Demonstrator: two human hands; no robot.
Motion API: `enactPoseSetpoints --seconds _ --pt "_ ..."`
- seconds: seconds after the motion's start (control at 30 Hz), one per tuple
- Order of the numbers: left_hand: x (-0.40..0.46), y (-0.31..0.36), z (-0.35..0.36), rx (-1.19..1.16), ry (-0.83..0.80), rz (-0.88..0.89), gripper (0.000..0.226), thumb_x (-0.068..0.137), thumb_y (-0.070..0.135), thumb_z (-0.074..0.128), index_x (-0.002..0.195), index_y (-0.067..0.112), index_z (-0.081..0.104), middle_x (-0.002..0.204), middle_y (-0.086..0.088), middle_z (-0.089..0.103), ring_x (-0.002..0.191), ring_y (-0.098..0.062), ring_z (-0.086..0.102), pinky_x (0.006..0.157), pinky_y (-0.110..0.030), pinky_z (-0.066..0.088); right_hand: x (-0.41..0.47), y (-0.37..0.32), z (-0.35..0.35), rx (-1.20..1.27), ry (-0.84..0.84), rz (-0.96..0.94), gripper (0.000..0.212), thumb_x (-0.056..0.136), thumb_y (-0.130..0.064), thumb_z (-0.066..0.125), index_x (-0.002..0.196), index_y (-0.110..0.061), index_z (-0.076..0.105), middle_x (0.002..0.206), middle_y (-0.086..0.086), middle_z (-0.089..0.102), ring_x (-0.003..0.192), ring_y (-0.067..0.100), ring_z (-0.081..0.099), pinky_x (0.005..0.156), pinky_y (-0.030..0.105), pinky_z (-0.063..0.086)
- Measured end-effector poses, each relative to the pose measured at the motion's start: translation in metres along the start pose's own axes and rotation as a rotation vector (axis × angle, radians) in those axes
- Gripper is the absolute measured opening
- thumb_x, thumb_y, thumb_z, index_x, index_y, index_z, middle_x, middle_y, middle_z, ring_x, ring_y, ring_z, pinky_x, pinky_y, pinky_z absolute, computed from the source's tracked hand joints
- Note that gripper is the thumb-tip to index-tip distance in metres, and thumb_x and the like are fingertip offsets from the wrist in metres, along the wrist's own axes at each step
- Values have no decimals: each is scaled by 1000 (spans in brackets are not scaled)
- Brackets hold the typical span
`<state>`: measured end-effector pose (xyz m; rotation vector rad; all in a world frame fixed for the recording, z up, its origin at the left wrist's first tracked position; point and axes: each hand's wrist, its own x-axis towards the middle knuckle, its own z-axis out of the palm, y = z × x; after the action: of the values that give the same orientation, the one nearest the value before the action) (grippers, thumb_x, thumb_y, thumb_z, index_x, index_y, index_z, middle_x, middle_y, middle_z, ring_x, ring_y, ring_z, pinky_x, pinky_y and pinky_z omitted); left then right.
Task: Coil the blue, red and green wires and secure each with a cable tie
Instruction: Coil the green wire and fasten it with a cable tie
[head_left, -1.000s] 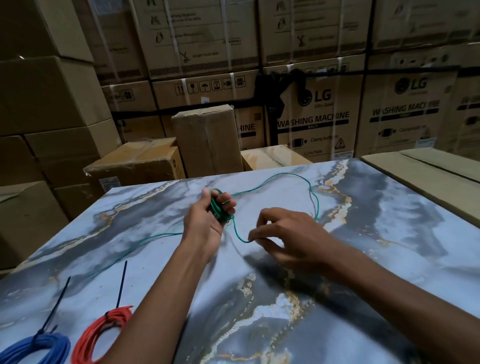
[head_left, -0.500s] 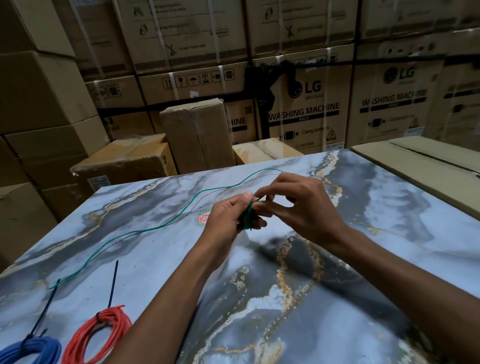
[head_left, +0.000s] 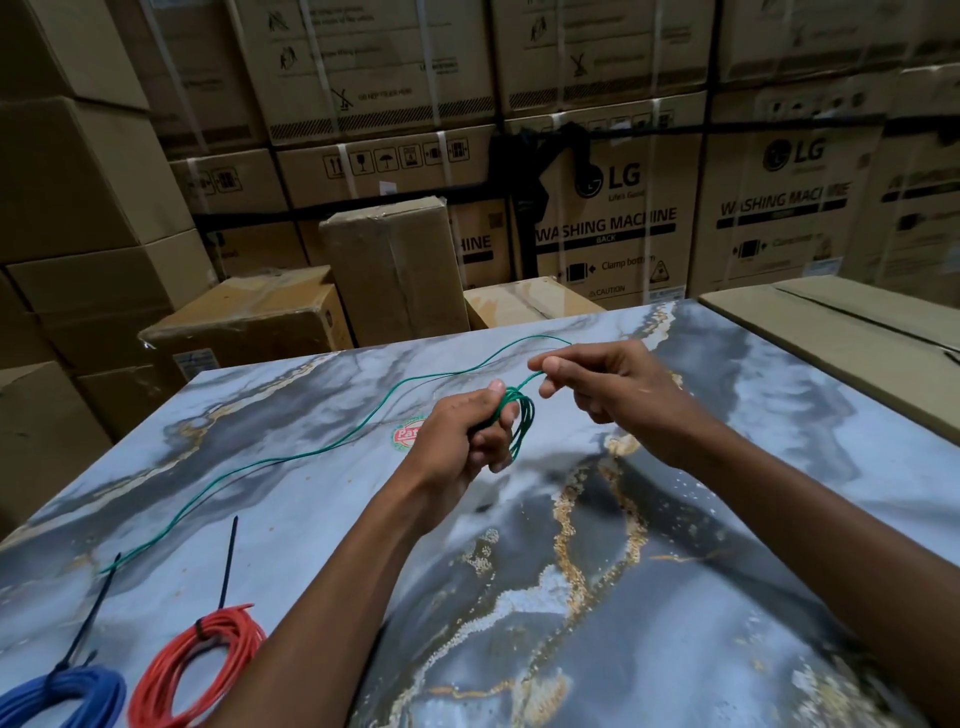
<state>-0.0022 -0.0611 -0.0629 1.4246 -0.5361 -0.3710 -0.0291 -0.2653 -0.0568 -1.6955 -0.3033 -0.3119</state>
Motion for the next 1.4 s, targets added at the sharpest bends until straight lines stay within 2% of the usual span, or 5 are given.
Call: enactPoseSetpoints --seconds 0.5,0.83,1.1,1.27,1.4 --pt "9 6 -22 -432 347 14 39 109 30 35 74 15 44 44 9 26 37 -5 23 41 -20 28 -2 11 6 -167 -111 -68 24 101 -15 62 122 -10 72 86 11 76 61 19 52 54 23 45" --pt "8 11 -39 -699 272 19 40 109 27 33 72 17 43 44 9 23 35 -5 19 39 -20 16 7 11 -19 -744 150 -500 26 97 -12 68 122 -13 74 83 -2 76 64 -16 59 60 1 40" --pt "7 9 -47 -757 382 38 40 109 28 33 72 18 43 44 8 26 33 -6 21 36 -19 20 6 15 -15 -977 261 -666 32 102 -25 51 125 -20 72 101 6 74 63 19 66 54 34 58" --pt "8 8 -41 -678 376 51 38 109 33 34 76 18 44 46 9 32 36 -5 30 38 -19 28 -3 14 19 -1224 -32 -582 28 95 -10 69 120 -19 75 89 8 71 48 20 57 42 30 49" --pt "6 9 -30 -605 348 61 38 109 35 33 77 17 46 51 6 41 44 -9 45 47 -20 43 -11 11 43 -1317 -220 -528 29 101 -21 54 124 -22 71 95 3 62 60 19 48 54 32 35"
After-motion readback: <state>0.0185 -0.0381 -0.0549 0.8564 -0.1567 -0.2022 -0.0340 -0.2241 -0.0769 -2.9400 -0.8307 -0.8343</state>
